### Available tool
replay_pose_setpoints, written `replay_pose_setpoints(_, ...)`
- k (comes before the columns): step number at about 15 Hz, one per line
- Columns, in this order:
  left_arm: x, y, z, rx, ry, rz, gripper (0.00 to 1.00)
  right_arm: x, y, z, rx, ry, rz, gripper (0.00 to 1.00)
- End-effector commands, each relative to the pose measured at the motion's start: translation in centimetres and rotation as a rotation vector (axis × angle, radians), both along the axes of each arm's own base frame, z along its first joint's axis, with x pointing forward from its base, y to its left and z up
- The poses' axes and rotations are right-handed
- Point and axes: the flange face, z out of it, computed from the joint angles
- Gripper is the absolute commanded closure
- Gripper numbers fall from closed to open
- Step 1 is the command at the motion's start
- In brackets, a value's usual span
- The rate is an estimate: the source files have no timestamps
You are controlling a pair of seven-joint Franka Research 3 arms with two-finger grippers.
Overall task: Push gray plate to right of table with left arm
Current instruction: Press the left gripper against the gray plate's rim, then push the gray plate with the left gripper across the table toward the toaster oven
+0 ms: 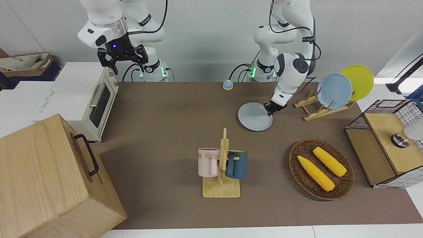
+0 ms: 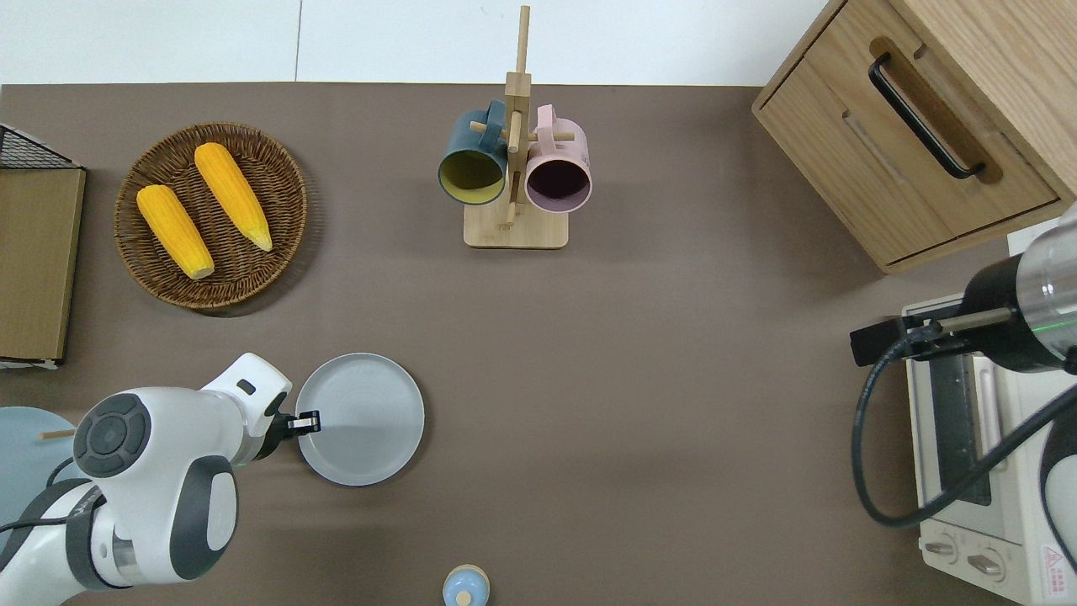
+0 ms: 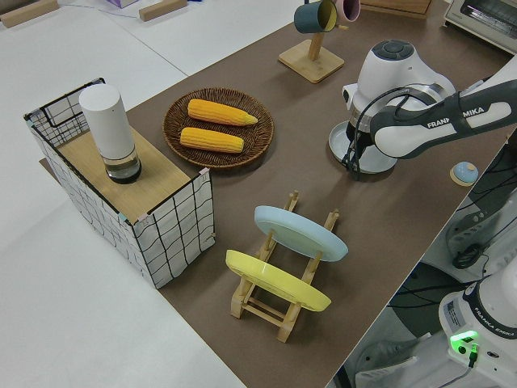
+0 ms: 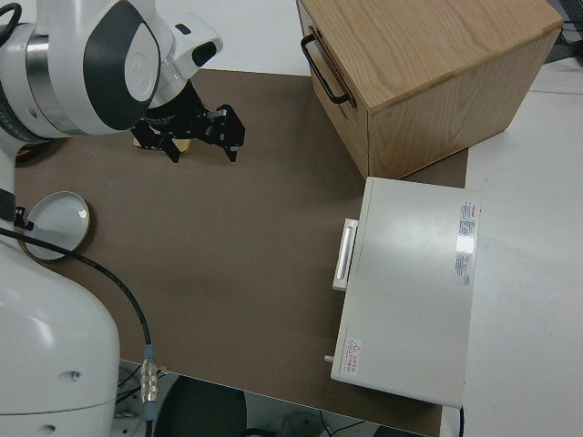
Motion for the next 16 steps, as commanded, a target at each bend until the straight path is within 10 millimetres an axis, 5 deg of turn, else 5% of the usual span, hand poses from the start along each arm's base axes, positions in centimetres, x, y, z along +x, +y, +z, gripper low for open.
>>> replay_pose_setpoints(1, -0.9, -2.7, -1.7, -0.008, 0.019, 0.004, 1.00, -0.2, -0.2, 0.4, 0.009, 0.005, -0.005, 0.017)
replay_pose_setpoints(6, -1.6, -6.8, -2.7, -0.007, 0.007, 0.049, 1.00, -0.2, -0.2, 0.4, 0.009, 0.005, -0.006, 0.017)
replay_pose_setpoints(16, -3.0, -18.3, -3.3, -0.019, 0.016, 0.148, 1.00, -0.2, -0.2, 0.4, 0.009, 0.005, -0.006, 0.017)
